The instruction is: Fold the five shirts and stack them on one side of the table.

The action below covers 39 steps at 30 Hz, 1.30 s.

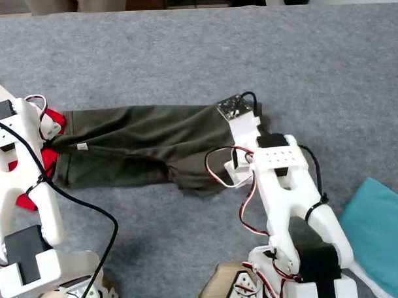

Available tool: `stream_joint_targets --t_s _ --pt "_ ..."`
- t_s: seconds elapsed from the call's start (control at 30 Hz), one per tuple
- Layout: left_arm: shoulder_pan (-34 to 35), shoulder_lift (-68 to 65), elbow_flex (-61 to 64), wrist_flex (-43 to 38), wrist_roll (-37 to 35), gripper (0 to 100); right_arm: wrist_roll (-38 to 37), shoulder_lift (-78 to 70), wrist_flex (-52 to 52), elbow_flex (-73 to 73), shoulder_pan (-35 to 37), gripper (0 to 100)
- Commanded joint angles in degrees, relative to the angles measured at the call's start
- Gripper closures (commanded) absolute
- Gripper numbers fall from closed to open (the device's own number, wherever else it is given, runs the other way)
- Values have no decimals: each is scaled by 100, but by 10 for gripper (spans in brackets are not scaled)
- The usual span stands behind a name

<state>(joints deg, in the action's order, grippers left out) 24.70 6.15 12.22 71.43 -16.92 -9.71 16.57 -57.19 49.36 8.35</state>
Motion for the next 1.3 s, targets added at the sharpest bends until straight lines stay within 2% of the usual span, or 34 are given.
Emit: stream_joint_targets --t_s 0.0,0.13,0.2,0.3,0.37,0.47,0.57,0.73,0.87,1.0,1.27 --pt "53 48 -246 9 26 981 -53 31 -44 -259 48 964" --pt "53 48 -246 9 26 981 -53 31 -44 -259 40 940" --pt "53 48 -246 0 26 981 -53 40 -62 -259 40 840" --pt "53 48 -255 0 26 981 -97 207 -281 -268 40 627" --pt "53 48 -264 0 26 981 -105 602 -510 -251 40 549" --pt "53 31 -273 -9 44 981 -114 1385 -844 -75 40 553" --pt "53 31 -273 -9 62 981 -448 2000 -870 338 48 588" --pt "62 31 -264 -9 70 981 -738 2220 -923 690 75 724" --pt "176 22 -273 -62 70 981 -484 1727 -659 611 409 825" --pt "246 22 -264 -167 70 981 -123 919 -255 497 699 818" --pt "237 22 -246 -167 70 981 26 119 -70 66 365 814"
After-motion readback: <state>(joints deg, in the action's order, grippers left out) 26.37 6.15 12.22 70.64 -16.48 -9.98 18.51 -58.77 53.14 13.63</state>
